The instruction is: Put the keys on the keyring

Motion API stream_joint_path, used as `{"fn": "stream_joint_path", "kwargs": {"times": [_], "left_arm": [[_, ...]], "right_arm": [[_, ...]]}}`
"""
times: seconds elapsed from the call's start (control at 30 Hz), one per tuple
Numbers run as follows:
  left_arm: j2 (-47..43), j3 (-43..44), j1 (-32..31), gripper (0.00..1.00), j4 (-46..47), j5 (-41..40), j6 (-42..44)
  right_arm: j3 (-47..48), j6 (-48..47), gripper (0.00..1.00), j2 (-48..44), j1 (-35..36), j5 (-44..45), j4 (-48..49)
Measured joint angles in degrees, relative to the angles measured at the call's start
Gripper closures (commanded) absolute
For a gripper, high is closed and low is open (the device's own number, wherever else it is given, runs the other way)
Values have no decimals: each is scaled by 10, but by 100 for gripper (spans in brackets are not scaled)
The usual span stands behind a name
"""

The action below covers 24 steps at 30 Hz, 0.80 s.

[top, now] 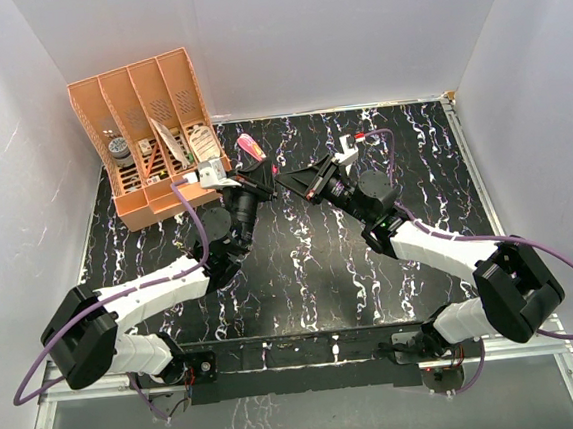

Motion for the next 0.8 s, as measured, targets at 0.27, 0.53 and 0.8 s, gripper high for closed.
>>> {"fn": "stream_joint_path", "kwargs": {"times": [0.27, 0.53, 0.8], "left_arm": [[-4, -2, 0, 100, 9, 0, 0], [-7, -8, 0, 100, 13, 0, 0], [-7, -10, 0, 100, 15, 1, 0]], "right_arm": [[0, 0, 100, 0, 0, 1, 0], [0, 1, 100, 3, 0, 2, -1], [0, 3, 100, 7, 0, 2, -4]]}}
